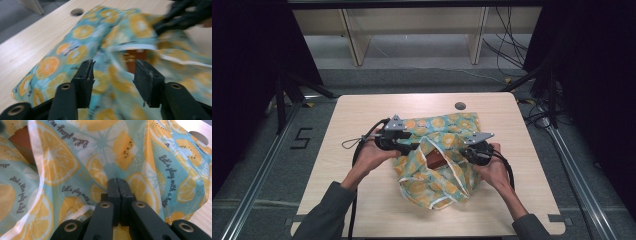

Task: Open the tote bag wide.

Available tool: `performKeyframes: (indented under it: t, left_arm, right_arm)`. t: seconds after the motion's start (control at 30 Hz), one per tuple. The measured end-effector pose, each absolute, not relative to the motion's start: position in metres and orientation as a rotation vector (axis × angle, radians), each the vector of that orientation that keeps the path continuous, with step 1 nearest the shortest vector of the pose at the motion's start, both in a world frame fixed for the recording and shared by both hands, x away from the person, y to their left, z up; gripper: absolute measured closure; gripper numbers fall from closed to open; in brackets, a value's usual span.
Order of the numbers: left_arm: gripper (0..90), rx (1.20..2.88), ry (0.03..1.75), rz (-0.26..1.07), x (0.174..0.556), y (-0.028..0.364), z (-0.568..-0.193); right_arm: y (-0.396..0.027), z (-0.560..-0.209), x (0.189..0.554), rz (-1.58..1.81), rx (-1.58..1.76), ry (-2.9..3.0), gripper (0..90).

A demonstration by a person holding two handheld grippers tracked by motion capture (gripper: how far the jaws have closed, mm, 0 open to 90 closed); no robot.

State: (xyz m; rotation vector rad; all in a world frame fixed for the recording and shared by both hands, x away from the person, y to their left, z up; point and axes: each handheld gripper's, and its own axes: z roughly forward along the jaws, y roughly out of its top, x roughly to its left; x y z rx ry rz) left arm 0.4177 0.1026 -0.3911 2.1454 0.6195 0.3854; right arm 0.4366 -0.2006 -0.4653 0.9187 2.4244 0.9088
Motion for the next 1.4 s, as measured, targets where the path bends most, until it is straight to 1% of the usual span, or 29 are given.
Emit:
performKeyframes:
  t: [0.07,0.13,0.2,0.23,0.3,0.33,0.4,0.43,0.57,0.6,0.67,0.7,0.73,0.77,0.83,0.87,0.93,1.0,1.07,1.13,1.2,1.3,1.33,1.37,1.4]
  left_arm:
    - [44.8,2.173,0.551,0.423,0.391,0.096,-0.388]
    - [44.7,2.235,0.458,0.513,0.368,0.09,-0.391]
    - [44.1,2.272,0.426,0.46,0.354,0.082,-0.401]
    - [43.6,2.286,0.417,0.454,0.348,0.078,-0.408]
    - [41.7,2.33,0.397,0.461,0.346,0.073,-0.419]
    - [39.8,2.343,0.414,0.465,0.346,0.069,-0.428]
    - [39.4,2.358,0.414,0.462,0.347,0.067,-0.433]
    - [39.0,2.395,0.4,0.446,0.349,0.062,-0.443]
    - [37.9,2.423,0.388,0.463,0.352,0.056,-0.455]
    - [37.9,2.445,0.36,0.454,0.354,0.053,-0.46]
    - [38.1,2.465,0.359,0.437,0.357,0.047,-0.467]
    - [40.1,2.474,0.356,0.427,0.359,0.045,-0.47]
    - [45.3,2.482,0.343,0.424,0.361,0.044,-0.473]
    - [61.3,2.494,0.313,0.425,0.366,0.044,-0.476]
    - [76.0,2.486,0.305,0.439,0.369,0.044,-0.476]
    - [76.0,2.462,0.325,0.424,0.372,0.046,-0.476]
    - [85.6,2.385,0.361,0.373,0.376,0.051,-0.468]
    - [87.8,2.295,0.391,0.331,0.381,0.057,-0.452]
    - [88.2,2.188,0.434,0.334,0.389,0.066,-0.431]
    - [88.3,2.059,0.519,0.306,0.403,0.076,-0.41]
    - [88.4,1.949,0.6,0.31,0.425,0.087,-0.393]
    - [88.5,1.887,0.76,0.347,0.462,0.101,-0.387]
    - [88.6,1.884,0.81,0.373,0.474,0.106,-0.391]
    - [88.6,1.887,0.906,0.374,0.494,0.117,-0.403]
    - [88.6,1.887,0.906,0.374,0.494,0.117,-0.403]
  right_arm:
    - [-0.2,-0.465,0.436,0.912,0.921,2.432,90.0]
    - [-0.2,-0.464,0.436,0.907,0.906,2.438,90.0]
    - [-0.199,-0.464,0.436,0.908,0.92,2.427,90.0]
    - [-0.199,-0.464,0.436,0.907,0.925,2.43,90.0]
    - [-0.198,-0.463,0.436,0.91,0.92,2.444,90.0]
    - [-0.198,-0.463,0.435,0.915,0.928,2.445,90.0]
    - [-0.198,-0.462,0.435,0.914,0.926,2.449,90.0]
    - [-0.198,-0.462,0.435,0.936,0.932,2.437,90.0]
    - [-0.201,-0.461,0.435,0.929,0.932,2.455,90.0]
    - [-0.201,-0.461,0.436,0.934,0.938,2.446,90.0]
    - [-0.202,-0.462,0.436,0.93,0.936,2.447,90.0]
    - [-0.202,-0.462,0.436,0.931,0.934,2.45,90.0]
    - [-0.201,-0.462,0.436,0.938,0.943,2.459,90.0]
    - [-0.201,-0.462,0.436,0.943,0.942,2.467,90.0]
    - [-0.201,-0.461,0.436,0.946,0.942,2.467,90.0]
    - [-0.202,-0.462,0.436,0.95,0.941,2.466,90.0]
    - [-0.203,-0.462,0.436,0.963,0.956,2.432,90.0]
    - [-0.205,-0.46,0.435,0.96,0.96,2.448,90.0]
    - [-0.207,-0.459,0.436,0.964,0.966,2.464,90.0]
    - [-0.209,-0.458,0.435,0.965,0.975,2.46,90.0]
    - [-0.211,-0.457,0.435,0.976,0.967,2.456,90.0]
    - [-0.213,-0.455,0.433,0.983,0.956,2.46,90.0]
    - [-0.213,-0.453,0.43,1.015,0.951,2.437,88.8]
    - [-0.214,-0.45,0.429,1.025,0.916,2.449,87.2]
    - [-0.214,-0.45,0.429,1.025,0.916,2.449,87.2]
